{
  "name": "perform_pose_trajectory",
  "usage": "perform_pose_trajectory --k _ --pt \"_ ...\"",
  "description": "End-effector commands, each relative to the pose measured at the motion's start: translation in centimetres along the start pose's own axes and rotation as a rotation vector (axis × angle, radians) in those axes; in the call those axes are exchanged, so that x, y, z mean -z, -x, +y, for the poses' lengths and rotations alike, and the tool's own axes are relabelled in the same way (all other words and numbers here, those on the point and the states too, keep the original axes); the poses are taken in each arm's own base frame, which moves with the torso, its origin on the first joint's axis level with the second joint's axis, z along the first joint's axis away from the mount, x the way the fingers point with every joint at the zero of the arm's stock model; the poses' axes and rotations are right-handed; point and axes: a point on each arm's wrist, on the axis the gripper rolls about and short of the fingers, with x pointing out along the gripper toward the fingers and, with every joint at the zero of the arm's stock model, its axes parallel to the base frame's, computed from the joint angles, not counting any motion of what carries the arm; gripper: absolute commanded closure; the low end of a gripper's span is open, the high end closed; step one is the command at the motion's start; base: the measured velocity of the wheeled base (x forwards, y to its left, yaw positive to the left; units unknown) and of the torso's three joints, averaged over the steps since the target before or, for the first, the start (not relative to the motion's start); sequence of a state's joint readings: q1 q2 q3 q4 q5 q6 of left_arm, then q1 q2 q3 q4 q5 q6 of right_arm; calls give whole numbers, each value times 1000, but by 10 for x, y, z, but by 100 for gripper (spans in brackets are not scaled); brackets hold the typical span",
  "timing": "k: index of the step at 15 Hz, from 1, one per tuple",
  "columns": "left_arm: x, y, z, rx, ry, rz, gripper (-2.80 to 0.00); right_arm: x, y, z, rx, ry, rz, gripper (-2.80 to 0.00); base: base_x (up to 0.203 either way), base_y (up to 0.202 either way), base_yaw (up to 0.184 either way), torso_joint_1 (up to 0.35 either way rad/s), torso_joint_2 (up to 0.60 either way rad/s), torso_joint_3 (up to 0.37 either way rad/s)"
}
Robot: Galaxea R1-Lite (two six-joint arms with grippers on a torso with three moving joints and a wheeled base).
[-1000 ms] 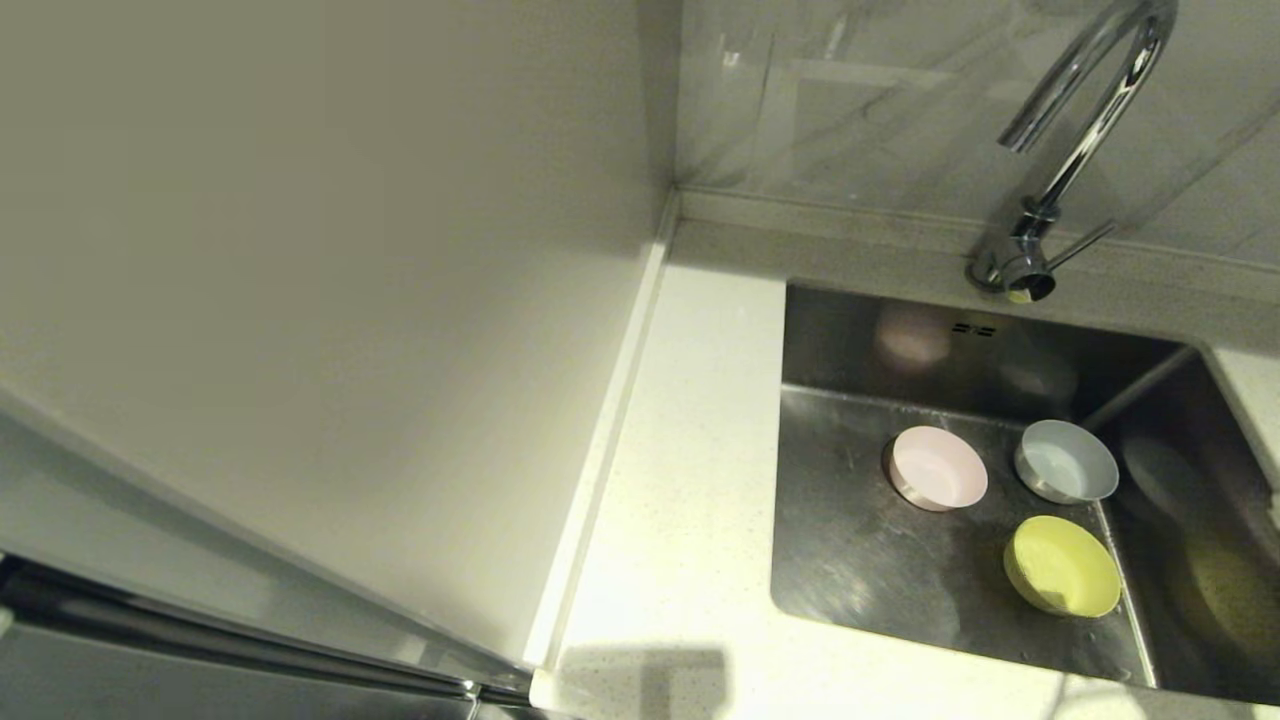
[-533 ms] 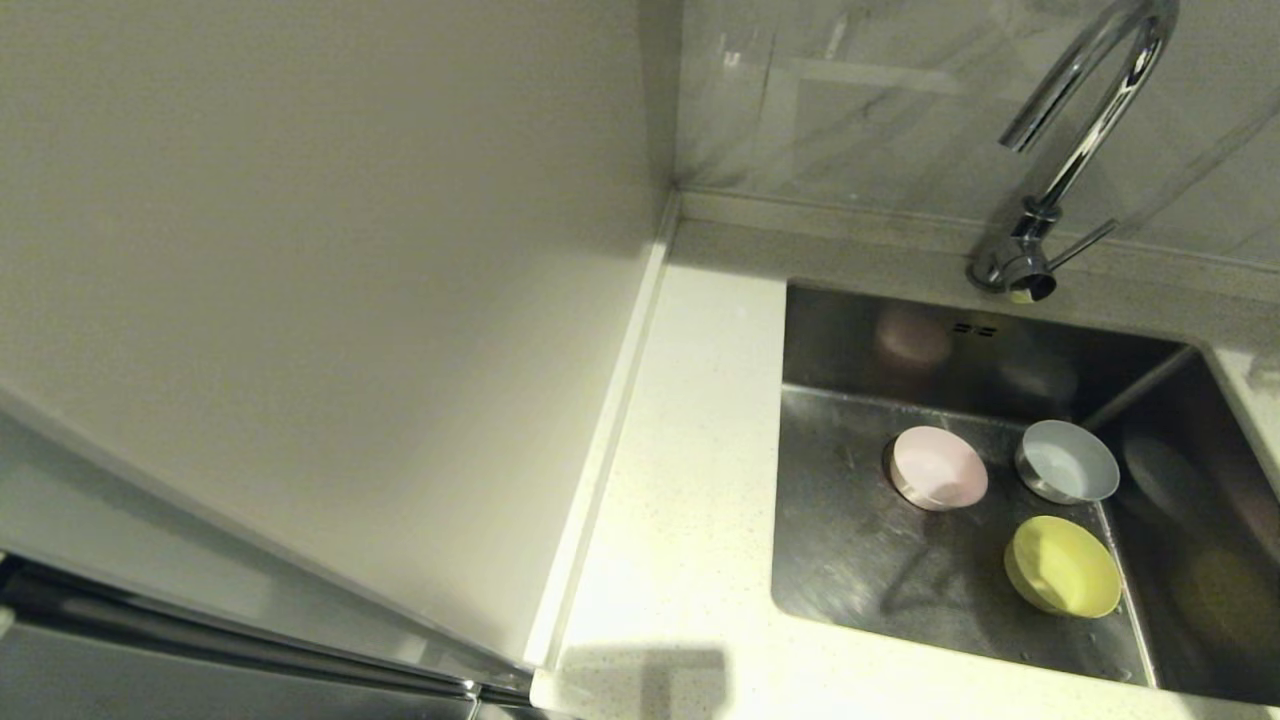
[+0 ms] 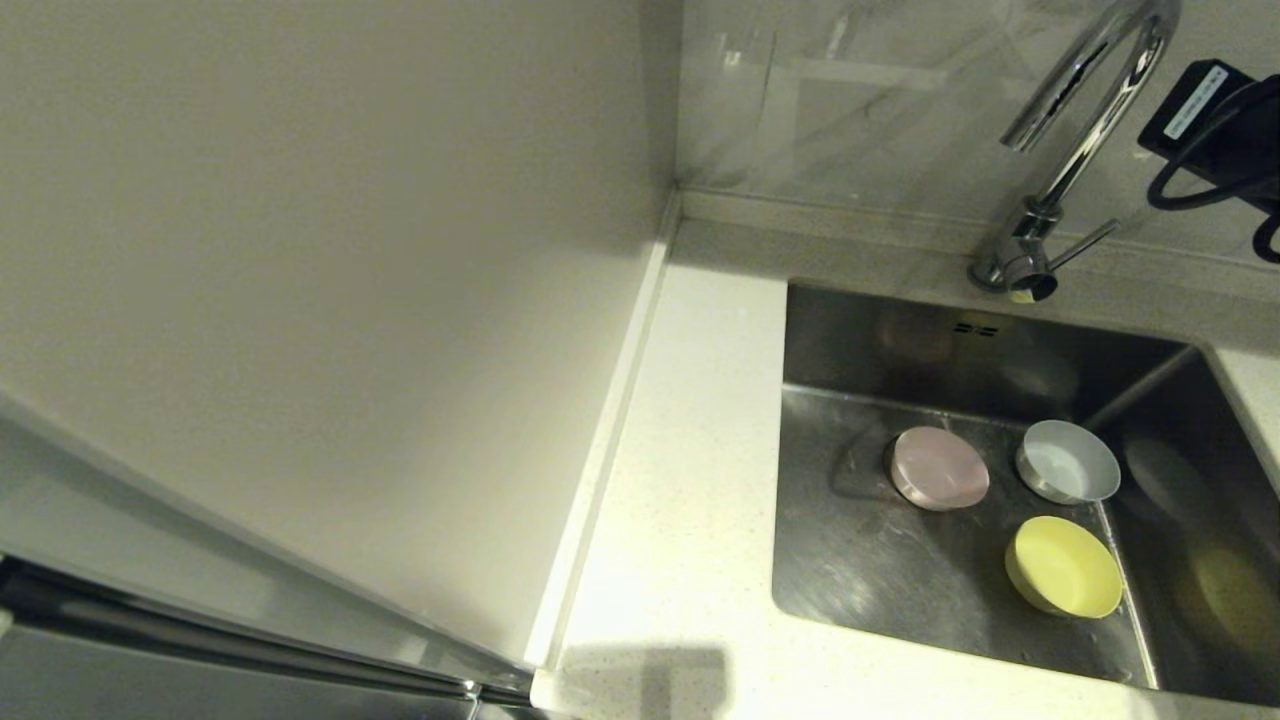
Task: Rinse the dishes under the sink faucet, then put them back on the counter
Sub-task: Turn on the faucet
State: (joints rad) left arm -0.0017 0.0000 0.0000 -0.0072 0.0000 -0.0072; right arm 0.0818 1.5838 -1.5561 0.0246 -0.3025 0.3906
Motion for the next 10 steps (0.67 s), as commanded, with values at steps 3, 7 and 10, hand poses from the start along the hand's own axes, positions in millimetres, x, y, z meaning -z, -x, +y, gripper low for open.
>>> perform_pose_trajectory --k 3,7,10 --pt "1 0 0 0 0 3 0 15 -41 -20 92 36 38 0 0 0 0 0 0 0" --pt "1 0 0 0 0 3 0 21 -61 -22 105 34 49 0 0 0 0 0 0 0" --pt "1 0 0 0 0 3 0 27 -70 -22 97 35 70 0 0 0 0 0 0 0"
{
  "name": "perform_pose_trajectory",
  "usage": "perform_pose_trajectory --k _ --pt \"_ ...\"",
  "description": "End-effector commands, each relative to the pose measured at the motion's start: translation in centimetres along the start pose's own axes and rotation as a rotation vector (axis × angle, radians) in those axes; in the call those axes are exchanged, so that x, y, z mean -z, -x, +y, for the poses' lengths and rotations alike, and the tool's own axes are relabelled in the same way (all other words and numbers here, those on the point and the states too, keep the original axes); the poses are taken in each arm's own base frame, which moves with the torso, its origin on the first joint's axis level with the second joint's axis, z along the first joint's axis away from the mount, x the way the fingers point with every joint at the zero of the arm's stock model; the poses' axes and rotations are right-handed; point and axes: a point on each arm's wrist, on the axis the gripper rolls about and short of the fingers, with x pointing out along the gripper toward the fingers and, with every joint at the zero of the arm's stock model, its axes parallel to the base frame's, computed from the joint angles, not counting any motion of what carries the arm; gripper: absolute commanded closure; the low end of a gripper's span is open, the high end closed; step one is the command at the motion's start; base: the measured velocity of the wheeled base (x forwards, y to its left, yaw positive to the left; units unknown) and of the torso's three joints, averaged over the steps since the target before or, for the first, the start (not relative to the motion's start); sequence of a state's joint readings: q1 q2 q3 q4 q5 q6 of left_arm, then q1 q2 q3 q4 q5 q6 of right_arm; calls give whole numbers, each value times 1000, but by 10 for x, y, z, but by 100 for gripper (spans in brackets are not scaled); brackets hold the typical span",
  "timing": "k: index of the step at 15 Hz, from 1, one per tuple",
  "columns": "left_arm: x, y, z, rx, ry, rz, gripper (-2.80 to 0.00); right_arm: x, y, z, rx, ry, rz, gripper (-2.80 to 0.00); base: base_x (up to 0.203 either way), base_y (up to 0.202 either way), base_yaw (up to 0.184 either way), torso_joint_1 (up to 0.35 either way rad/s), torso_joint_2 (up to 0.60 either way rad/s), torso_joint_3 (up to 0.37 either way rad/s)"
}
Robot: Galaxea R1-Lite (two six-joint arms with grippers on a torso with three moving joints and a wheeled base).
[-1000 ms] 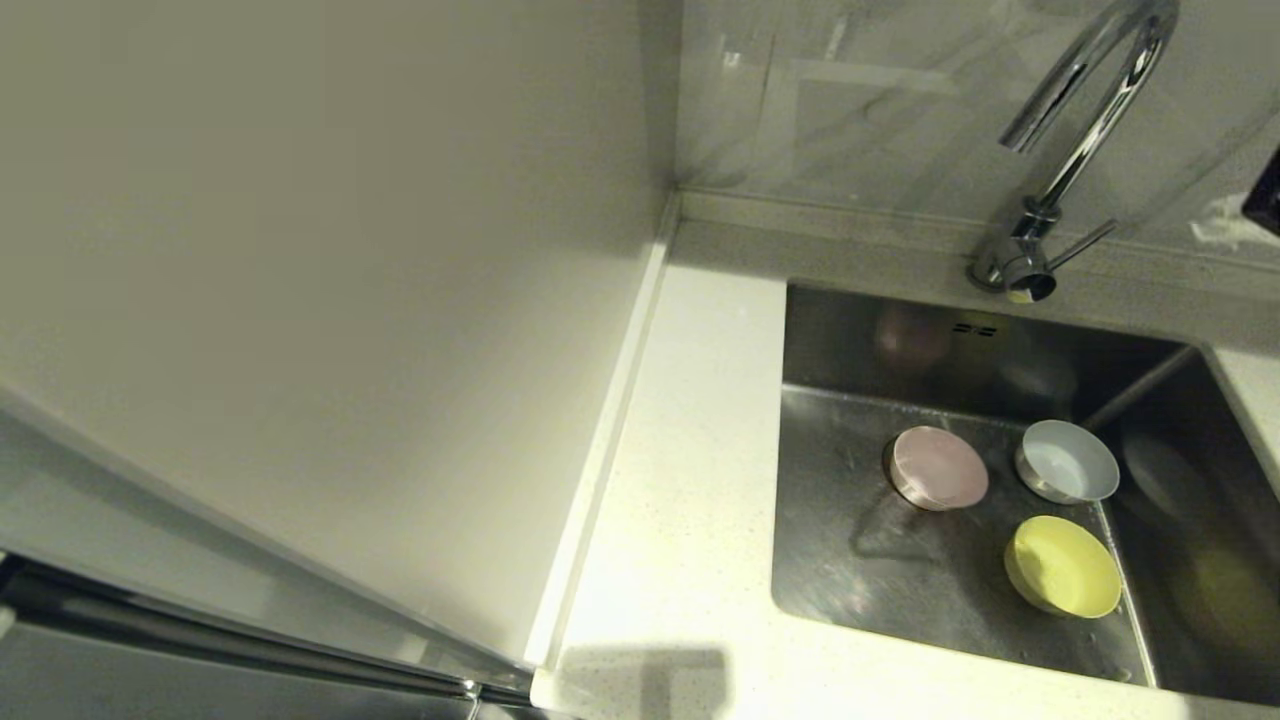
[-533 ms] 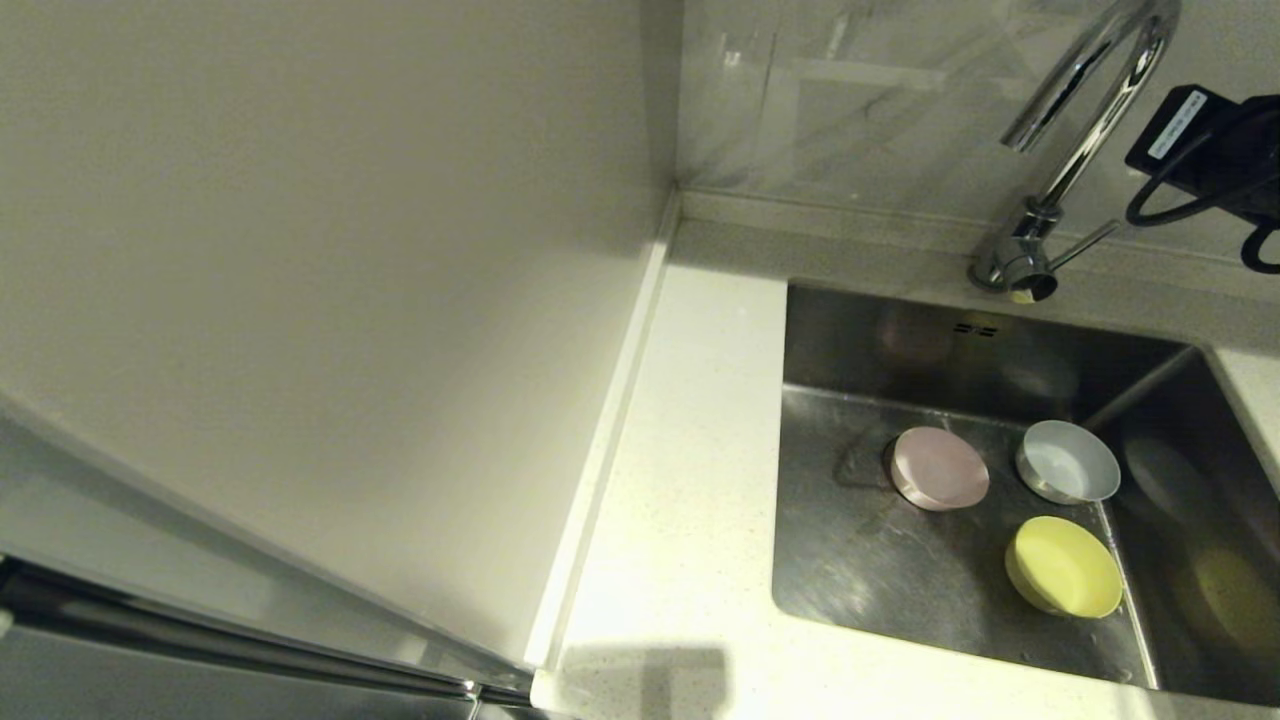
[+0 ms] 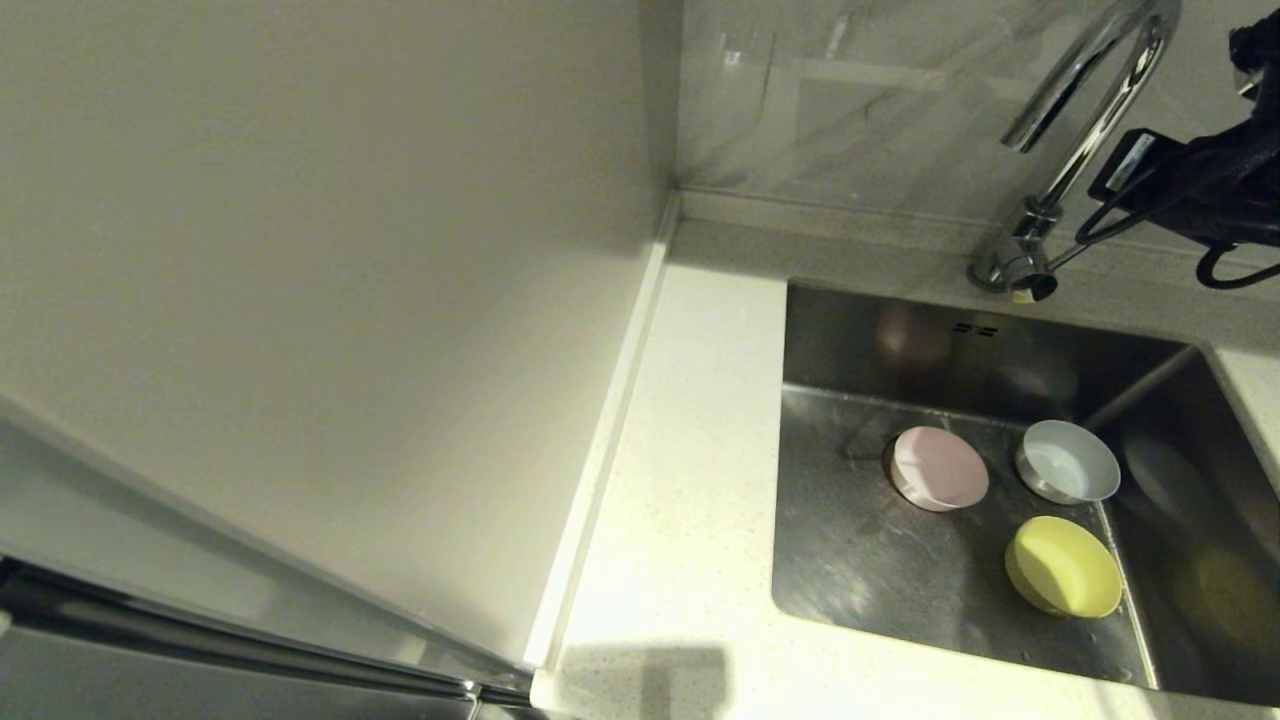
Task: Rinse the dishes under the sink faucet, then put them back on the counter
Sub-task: Turn on the faucet
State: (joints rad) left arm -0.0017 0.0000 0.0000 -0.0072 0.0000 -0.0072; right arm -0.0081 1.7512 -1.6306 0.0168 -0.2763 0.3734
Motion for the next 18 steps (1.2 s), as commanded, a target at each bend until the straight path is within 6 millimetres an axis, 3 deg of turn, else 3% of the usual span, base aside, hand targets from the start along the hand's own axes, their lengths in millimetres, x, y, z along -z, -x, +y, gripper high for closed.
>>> perform_pose_trajectory --k 1,7,18 --pt "1 0 0 0 0 3 0 5 -13 1 0 2 16 0 0 0 0 0 0 0" --pt "1 0 0 0 0 3 0 -4 -26 1 -16 -7 -16 0 0 0 0 0 0 0" --pt "1 0 0 0 0 3 0 -1 -46 1 -3 37 -35 0 0 0 0 0 0 0"
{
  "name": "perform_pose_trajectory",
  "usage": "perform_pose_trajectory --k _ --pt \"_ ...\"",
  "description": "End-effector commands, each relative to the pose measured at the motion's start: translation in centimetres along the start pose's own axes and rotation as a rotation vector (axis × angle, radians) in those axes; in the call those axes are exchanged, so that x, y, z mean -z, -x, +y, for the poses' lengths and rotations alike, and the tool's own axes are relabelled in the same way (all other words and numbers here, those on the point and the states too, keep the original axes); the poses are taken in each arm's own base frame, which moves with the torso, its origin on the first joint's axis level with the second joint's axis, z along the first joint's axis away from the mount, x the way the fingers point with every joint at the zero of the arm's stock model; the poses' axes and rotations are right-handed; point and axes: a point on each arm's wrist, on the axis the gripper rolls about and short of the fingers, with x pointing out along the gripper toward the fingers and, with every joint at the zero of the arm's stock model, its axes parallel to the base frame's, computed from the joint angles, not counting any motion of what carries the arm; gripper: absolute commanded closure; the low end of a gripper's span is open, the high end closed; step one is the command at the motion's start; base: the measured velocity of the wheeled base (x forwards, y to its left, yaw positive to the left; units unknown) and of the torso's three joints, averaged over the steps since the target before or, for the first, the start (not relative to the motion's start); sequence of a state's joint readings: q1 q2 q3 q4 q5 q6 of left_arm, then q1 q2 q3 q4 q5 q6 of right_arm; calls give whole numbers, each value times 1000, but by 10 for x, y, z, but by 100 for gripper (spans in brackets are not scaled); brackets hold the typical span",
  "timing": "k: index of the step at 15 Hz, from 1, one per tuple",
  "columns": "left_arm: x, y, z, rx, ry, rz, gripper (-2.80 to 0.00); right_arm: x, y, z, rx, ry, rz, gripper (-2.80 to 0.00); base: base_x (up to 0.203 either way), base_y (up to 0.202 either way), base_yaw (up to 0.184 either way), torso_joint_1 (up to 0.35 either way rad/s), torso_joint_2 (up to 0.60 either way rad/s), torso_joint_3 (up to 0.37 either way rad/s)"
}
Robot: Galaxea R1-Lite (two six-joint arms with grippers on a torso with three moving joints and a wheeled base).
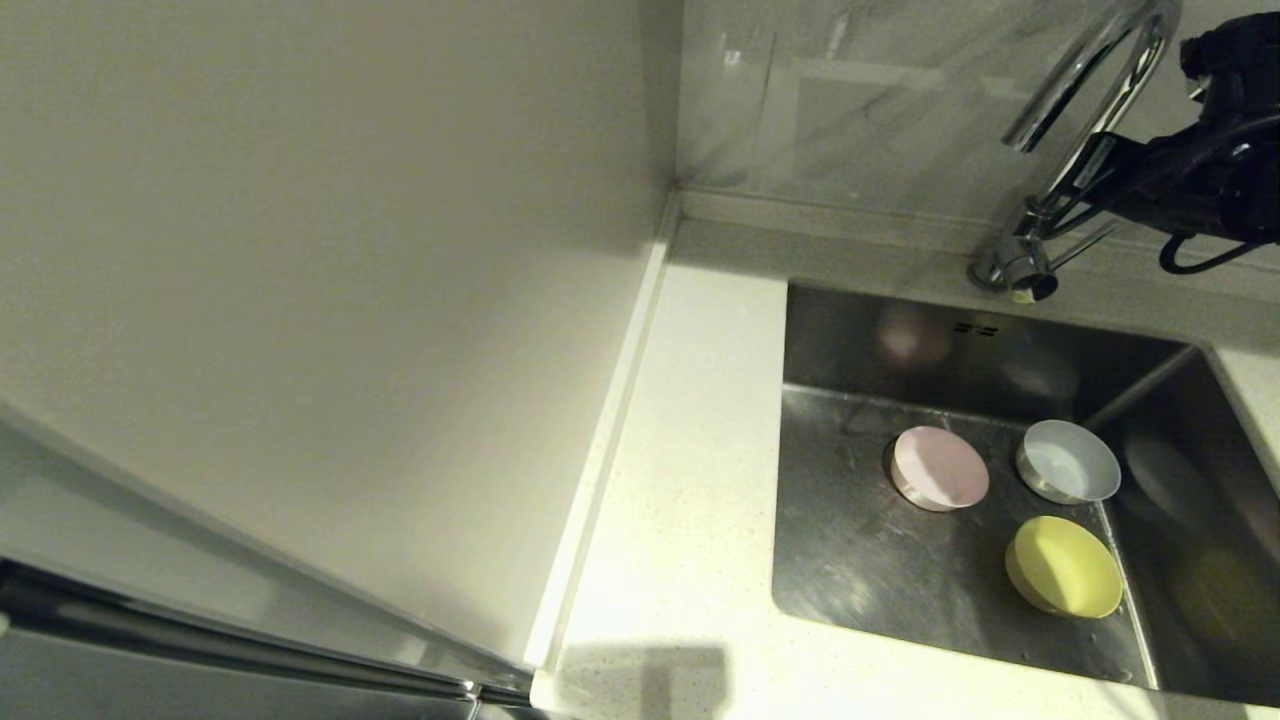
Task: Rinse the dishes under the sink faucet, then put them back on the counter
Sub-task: Turn on the faucet
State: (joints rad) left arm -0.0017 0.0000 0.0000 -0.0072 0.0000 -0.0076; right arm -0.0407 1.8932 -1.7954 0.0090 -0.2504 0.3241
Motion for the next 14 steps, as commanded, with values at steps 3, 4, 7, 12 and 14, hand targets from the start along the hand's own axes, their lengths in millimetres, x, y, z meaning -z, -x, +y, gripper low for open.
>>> perform_pose_trajectory --k 3,4,7,12,14 --pt "1 0 0 0 0 3 0 3 -12 2 1 24 -31 0 0 0 0 0 0 0" --pt "1 0 0 0 0 3 0 4 -16 2 1 26 -39 0 0 0 0 0 0 0" --pt "1 0 0 0 0 3 0 7 -26 3 24 49 -61 0 0 0 0 0 0 0" --pt "1 0 0 0 0 3 0 12 -39 1 39 77 -61 0 0 0 0 0 0 0" --pt "1 0 0 0 0 3 0 15 -43 -1 48 96 -56 0 0 0 0 0 0 0"
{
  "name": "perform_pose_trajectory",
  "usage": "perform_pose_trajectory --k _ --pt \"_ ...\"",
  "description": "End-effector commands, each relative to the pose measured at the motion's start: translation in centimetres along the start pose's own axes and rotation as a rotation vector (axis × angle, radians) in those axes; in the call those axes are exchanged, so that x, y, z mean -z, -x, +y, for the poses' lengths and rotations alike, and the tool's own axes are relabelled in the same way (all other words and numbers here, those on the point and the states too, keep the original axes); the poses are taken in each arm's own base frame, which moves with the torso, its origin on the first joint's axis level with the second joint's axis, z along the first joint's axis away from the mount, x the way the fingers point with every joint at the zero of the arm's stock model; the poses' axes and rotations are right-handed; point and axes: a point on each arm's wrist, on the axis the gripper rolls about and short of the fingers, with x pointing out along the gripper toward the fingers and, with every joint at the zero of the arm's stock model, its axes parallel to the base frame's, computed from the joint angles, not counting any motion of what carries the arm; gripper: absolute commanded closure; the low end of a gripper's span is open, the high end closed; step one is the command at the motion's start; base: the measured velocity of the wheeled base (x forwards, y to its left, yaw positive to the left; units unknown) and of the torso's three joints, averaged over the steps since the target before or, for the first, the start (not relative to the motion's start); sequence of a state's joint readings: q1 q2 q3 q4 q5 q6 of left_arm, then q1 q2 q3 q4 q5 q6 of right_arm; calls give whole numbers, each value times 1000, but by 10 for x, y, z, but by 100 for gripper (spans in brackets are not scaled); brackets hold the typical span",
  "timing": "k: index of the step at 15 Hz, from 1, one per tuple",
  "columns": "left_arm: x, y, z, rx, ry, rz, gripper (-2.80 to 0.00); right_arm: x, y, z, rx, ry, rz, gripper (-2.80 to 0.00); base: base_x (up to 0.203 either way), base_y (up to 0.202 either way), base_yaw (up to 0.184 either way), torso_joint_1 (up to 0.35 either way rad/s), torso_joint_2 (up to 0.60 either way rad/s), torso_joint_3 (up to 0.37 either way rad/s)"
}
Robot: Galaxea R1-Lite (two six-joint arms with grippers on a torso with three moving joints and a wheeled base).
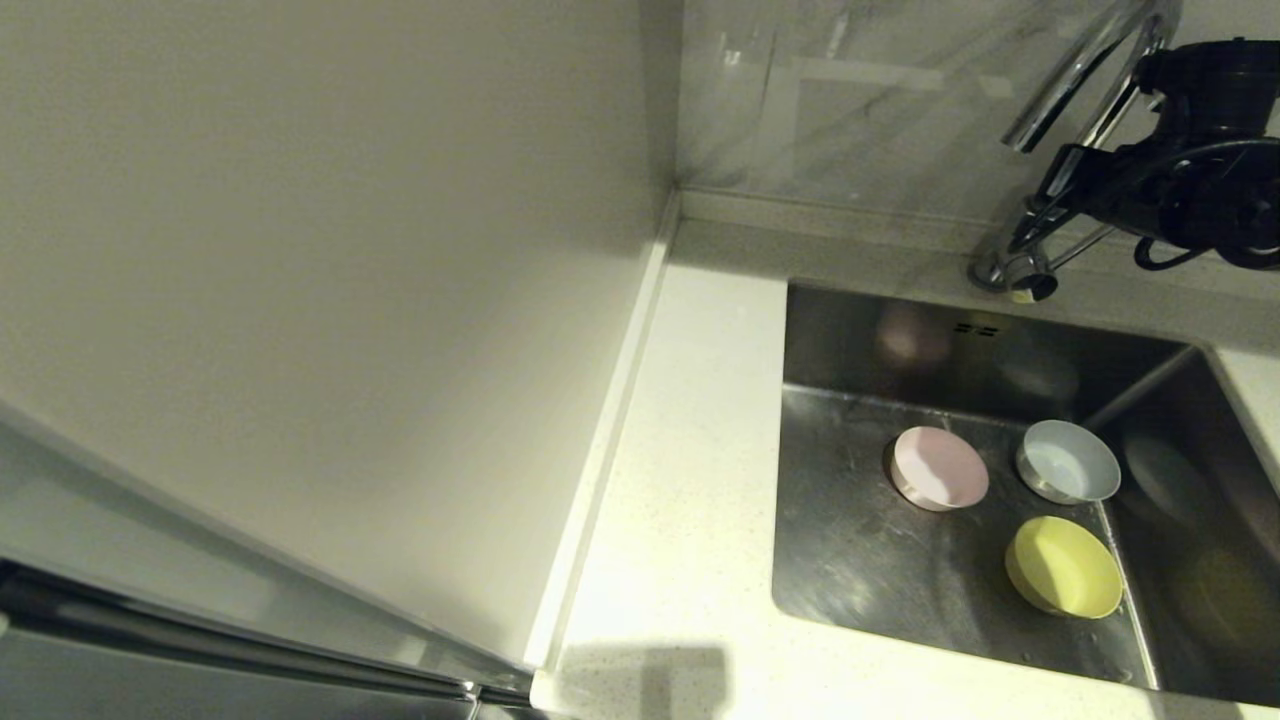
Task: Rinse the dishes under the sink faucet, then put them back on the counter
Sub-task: Turn on the faucet
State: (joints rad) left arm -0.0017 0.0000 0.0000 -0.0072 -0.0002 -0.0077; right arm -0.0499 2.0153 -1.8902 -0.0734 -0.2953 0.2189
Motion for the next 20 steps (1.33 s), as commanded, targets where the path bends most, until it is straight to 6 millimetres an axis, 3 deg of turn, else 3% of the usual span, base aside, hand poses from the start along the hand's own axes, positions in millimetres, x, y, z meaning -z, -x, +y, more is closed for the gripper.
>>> perform_pose_trajectory --k 1,7,13,20 --pt "1 0 0 0 0 3 0 6 -8 -5 17 25 6 0 0 0 0 0 0 0" --pt "1 0 0 0 0 3 0 2 -18 -31 92 158 -17 0 0 0 0 0 0 0" --pt "1 0 0 -1 0 3 0 1 -10 -57 138 243 24 0 0 0 0 0 0 0" --pt "1 0 0 0 0 3 0 11 5 -68 -45 278 107 0 0 0 0 0 0 0"
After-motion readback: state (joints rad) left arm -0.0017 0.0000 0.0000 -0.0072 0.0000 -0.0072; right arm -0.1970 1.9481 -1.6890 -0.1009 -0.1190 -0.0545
